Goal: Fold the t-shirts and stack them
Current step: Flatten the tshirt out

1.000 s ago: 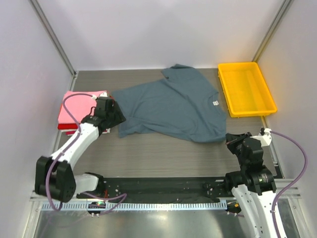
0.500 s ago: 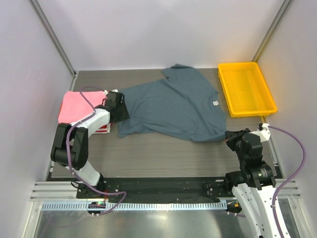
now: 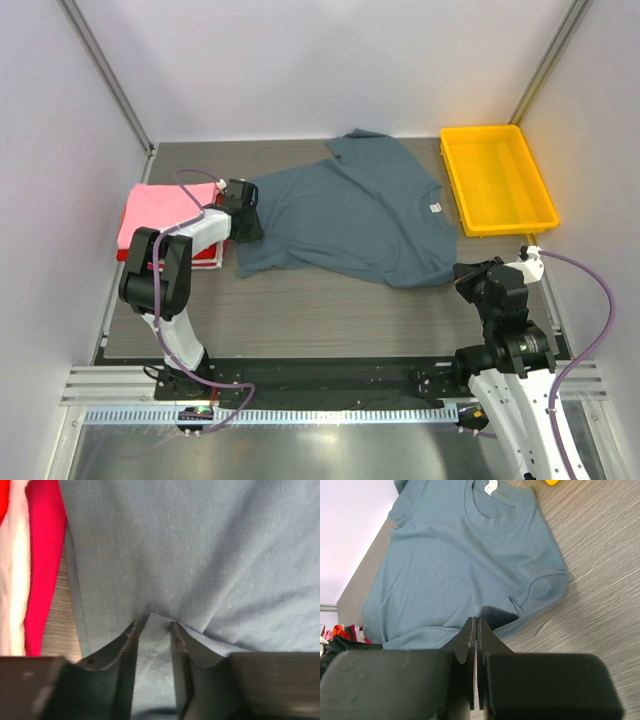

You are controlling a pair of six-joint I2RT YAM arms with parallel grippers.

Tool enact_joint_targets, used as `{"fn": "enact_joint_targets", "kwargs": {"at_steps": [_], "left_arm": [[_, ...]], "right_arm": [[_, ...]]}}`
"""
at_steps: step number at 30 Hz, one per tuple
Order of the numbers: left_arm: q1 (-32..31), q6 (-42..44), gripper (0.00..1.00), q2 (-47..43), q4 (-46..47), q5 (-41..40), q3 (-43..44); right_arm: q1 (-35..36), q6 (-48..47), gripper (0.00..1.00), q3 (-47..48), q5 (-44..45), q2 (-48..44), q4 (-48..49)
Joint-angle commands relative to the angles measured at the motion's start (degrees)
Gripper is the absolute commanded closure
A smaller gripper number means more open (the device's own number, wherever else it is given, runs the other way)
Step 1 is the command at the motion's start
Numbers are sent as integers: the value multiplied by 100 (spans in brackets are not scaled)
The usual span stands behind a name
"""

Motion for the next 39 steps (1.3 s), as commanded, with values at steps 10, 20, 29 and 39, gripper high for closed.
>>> {"fn": "enact_joint_targets", "kwargs": {"at_steps": [10,20,29,39], "left_arm": [[-20,-75,100,-260,-150,-44,199],[-29,-487,100,-1771,-230,-149,-767],[-29,-892,100,-3957,-361,-185,-2067],[-20,-1586,100,-6226,-889,-70,-3289]], "right_arm": [[-12,-120,97,156,116,319,378],[-3,-647,99,999,792,820,466],[-3,-1042,99,1290,1495,794,501],[-3,-884,99,711,874,872,589]]}}
